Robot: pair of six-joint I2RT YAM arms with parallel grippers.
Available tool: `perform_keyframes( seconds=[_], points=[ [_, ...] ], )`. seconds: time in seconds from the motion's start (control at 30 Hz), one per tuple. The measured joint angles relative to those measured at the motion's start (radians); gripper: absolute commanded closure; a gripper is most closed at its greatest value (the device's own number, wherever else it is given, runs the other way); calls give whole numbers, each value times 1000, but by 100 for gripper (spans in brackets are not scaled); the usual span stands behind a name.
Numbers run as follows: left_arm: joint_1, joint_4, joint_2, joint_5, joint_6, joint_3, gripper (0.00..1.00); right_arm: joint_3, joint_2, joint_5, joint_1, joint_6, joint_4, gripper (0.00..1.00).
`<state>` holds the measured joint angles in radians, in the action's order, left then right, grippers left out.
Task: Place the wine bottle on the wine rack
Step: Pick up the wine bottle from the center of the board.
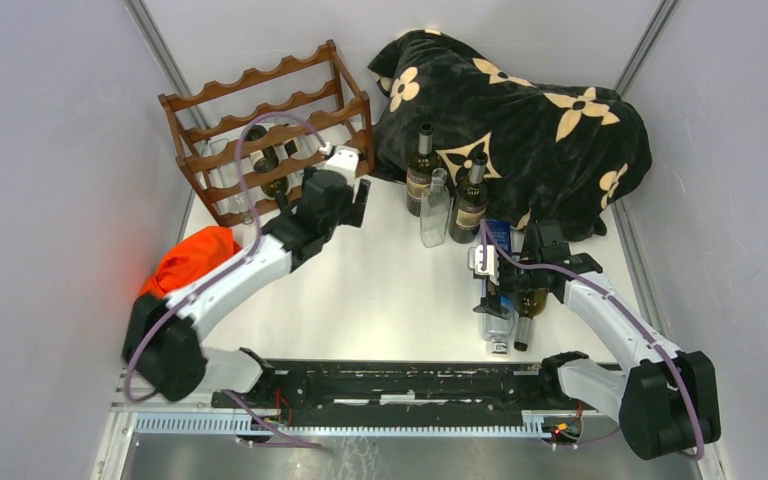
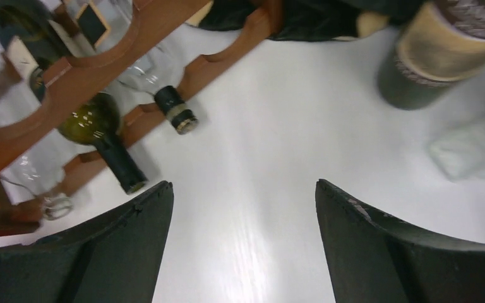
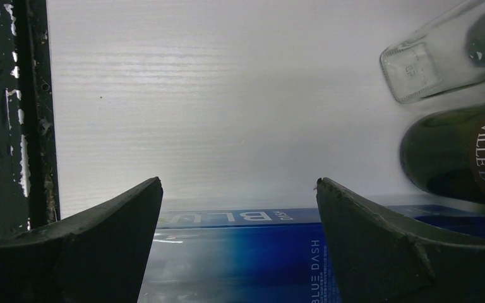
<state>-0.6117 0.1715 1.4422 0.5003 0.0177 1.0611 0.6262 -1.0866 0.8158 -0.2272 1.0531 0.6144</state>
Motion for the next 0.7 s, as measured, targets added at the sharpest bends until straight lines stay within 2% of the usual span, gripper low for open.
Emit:
perform_keyframes(
  seconds=[0.13,0.33,0.53,0.7],
  points=[
    [2,0,-248,-176,117,-125,10,0,11,-18,0,0,-3,2],
    [2,-24,-519,-378,257,-286,10,0,34,-32,10,-2,-12,2],
    [2,-76,-659,-535,382,-381,11,0,73,-39,12,-17,-14,2],
    [2,-127,-688,-634,457,-402,12,-11,116,-39,12,-43,-45,2]
  ],
)
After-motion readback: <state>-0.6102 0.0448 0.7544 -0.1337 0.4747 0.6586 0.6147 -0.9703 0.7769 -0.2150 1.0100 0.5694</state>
